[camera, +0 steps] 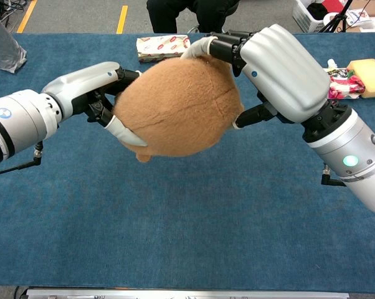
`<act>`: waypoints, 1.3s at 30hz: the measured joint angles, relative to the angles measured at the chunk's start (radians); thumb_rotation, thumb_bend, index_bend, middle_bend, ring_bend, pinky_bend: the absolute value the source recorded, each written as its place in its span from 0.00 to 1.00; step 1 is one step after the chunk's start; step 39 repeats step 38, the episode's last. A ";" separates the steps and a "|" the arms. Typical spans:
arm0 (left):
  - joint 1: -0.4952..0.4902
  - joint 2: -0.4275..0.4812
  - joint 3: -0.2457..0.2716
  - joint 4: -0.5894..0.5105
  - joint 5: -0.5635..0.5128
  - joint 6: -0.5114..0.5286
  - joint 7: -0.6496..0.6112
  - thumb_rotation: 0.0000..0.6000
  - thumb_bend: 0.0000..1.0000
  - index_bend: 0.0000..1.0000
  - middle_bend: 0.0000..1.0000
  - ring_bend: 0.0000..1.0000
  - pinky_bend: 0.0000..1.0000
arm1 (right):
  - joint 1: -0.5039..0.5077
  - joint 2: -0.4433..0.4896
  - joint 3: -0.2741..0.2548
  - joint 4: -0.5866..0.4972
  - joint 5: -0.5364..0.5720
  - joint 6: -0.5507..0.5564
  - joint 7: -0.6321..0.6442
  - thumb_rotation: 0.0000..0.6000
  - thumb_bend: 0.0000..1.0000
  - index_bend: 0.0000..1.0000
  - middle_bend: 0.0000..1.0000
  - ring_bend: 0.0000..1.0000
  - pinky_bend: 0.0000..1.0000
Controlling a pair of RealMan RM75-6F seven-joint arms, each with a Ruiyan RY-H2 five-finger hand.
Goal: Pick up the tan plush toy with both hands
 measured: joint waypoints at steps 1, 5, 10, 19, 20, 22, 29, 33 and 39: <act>0.000 0.004 0.002 0.001 0.003 -0.007 -0.004 1.00 0.25 0.58 0.63 0.56 0.82 | 0.000 0.000 -0.001 0.000 0.001 0.000 0.000 1.00 0.00 0.66 0.67 0.68 0.58; -0.001 0.022 0.009 0.004 0.007 -0.044 -0.027 1.00 0.19 0.35 0.38 0.37 0.65 | 0.001 0.001 -0.003 -0.001 0.003 0.000 -0.002 1.00 0.00 0.65 0.67 0.68 0.59; -0.014 0.060 0.017 0.008 -0.009 -0.118 -0.060 1.00 0.01 0.08 0.05 0.12 0.40 | 0.001 0.002 -0.005 -0.001 0.006 0.001 -0.003 1.00 0.00 0.65 0.67 0.68 0.59; -0.033 0.105 0.030 0.030 -0.022 -0.189 -0.122 1.00 0.00 0.00 0.00 0.00 0.11 | 0.001 0.006 -0.011 -0.004 0.008 0.004 -0.004 1.00 0.00 0.66 0.67 0.68 0.59; -0.033 0.107 0.032 0.032 -0.019 -0.189 -0.127 1.00 0.00 0.00 0.00 0.00 0.09 | 0.000 0.007 -0.012 -0.004 0.007 0.005 -0.004 1.00 0.00 0.66 0.67 0.68 0.59; -0.030 0.110 0.034 0.035 -0.010 -0.189 -0.139 1.00 0.00 0.00 0.00 0.00 0.08 | -0.001 0.010 -0.013 -0.005 0.007 0.007 -0.005 1.00 0.00 0.66 0.67 0.68 0.59; -0.005 0.147 0.035 0.028 0.007 -0.204 -0.215 1.00 0.00 0.00 0.00 0.00 0.07 | -0.003 0.023 -0.016 -0.009 0.011 0.008 -0.006 1.00 0.00 0.66 0.67 0.68 0.59; 0.025 0.194 0.040 0.015 0.042 -0.223 -0.267 1.00 0.00 0.00 0.00 0.00 0.07 | -0.005 0.028 -0.020 -0.012 0.009 0.009 -0.004 1.00 0.00 0.66 0.67 0.68 0.59; 0.049 0.215 0.049 0.011 0.077 -0.227 -0.302 1.00 0.00 0.00 0.00 0.00 0.07 | -0.004 0.028 -0.022 -0.016 0.008 0.009 -0.003 1.00 0.00 0.66 0.67 0.68 0.59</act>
